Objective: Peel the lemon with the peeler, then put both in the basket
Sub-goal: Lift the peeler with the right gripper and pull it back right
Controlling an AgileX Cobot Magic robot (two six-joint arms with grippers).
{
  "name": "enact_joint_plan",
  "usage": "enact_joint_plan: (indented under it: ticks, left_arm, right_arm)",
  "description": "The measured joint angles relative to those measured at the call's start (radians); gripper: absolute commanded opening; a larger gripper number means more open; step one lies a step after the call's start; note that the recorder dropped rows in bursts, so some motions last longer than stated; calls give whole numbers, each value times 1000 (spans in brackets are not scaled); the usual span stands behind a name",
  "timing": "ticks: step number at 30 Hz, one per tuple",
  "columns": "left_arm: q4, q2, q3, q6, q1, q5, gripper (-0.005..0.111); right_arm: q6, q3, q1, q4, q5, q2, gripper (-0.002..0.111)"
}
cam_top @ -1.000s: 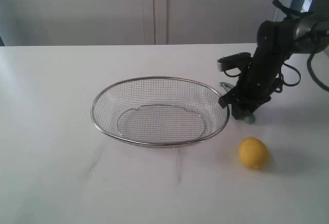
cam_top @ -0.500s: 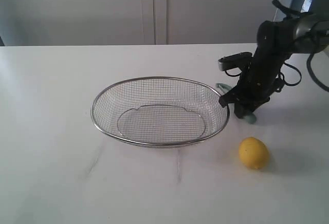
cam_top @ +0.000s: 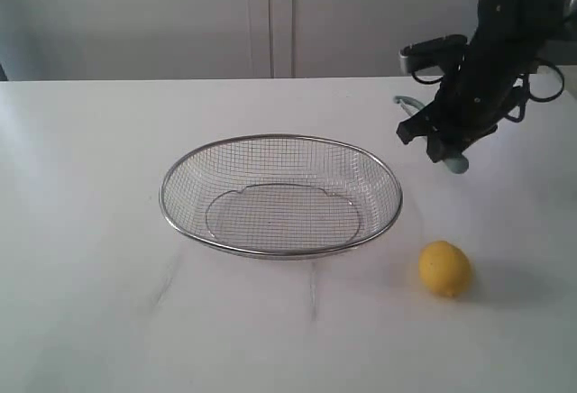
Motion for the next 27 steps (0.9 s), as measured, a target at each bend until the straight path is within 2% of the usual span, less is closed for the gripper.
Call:
enact_joint_plan:
  ticks: [20,27]
  left_arm:
    - [0,0,0,0,0,0,0]
    - [0,0,0,0,0,0,0]
  right_arm:
    - [45,4,0,-3,208,-252,0]
    - [45,77,0,-3,230,-359,0]
